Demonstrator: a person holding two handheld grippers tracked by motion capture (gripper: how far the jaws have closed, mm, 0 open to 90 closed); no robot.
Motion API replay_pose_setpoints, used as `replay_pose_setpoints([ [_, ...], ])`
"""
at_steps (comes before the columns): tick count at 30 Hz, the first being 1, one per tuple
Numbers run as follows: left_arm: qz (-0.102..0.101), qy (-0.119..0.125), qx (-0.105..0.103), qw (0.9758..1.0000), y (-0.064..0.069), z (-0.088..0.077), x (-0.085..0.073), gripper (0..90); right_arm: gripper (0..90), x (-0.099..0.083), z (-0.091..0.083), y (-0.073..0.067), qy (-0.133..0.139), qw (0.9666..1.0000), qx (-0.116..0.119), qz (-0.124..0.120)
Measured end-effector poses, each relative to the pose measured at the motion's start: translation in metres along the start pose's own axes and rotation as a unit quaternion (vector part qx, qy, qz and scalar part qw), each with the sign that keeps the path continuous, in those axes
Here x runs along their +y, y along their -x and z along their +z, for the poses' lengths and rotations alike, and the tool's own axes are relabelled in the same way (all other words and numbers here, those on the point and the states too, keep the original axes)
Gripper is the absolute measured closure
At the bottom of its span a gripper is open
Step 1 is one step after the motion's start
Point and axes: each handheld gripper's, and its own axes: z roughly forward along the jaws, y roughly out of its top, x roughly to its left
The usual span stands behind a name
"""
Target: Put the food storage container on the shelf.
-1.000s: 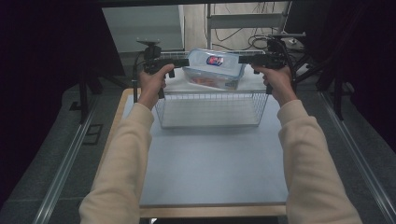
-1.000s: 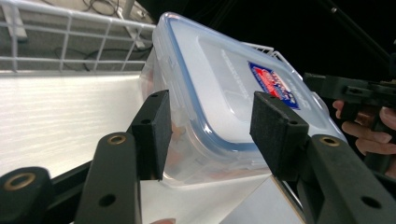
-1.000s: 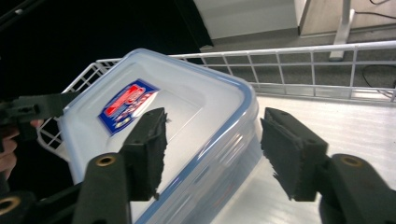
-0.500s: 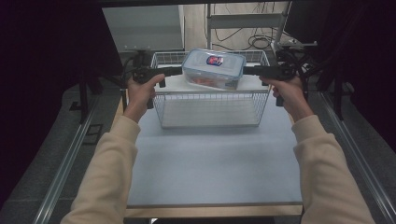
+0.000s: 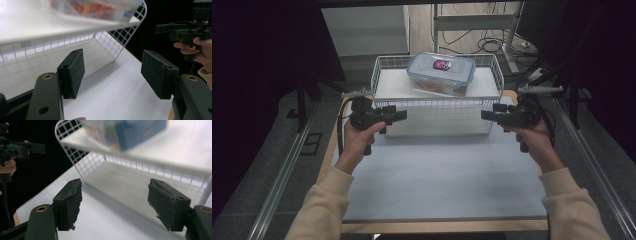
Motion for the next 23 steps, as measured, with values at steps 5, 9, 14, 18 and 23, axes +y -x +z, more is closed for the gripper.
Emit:
replay_pose_setpoints([
  [5,0.009,-0.006,-0.008,0.9999,0.007,-0.006,-0.042,33.6,26.8,-0.041,-0.004,-0.009,-0.012,0.9998,0.008,-0.016],
  [9,0.009,-0.025,-0.014,0.9996,0.009,-0.003,-0.074,32.4,26.4,-0.080,-0.002,-0.015,-0.030,0.9992,0.016,-0.022],
  [14,0.021,-0.056,0.003,0.9982,0.010,0.006,-0.092,31.1,25.7,-0.111,0.004,-0.016,-0.058,0.9980,0.012,-0.022],
  [18,0.012,-0.055,-0.002,0.9984,0.009,0.009,-0.094,30.7,25.6,-0.114,0.004,-0.015,-0.060,0.9979,0.010,-0.022],
  [23,0.005,-0.050,0.004,0.9987,0.005,0.007,-0.097,28.0,22.3,-0.116,0.001,-0.015,-0.047,0.9984,0.005,-0.032],
])
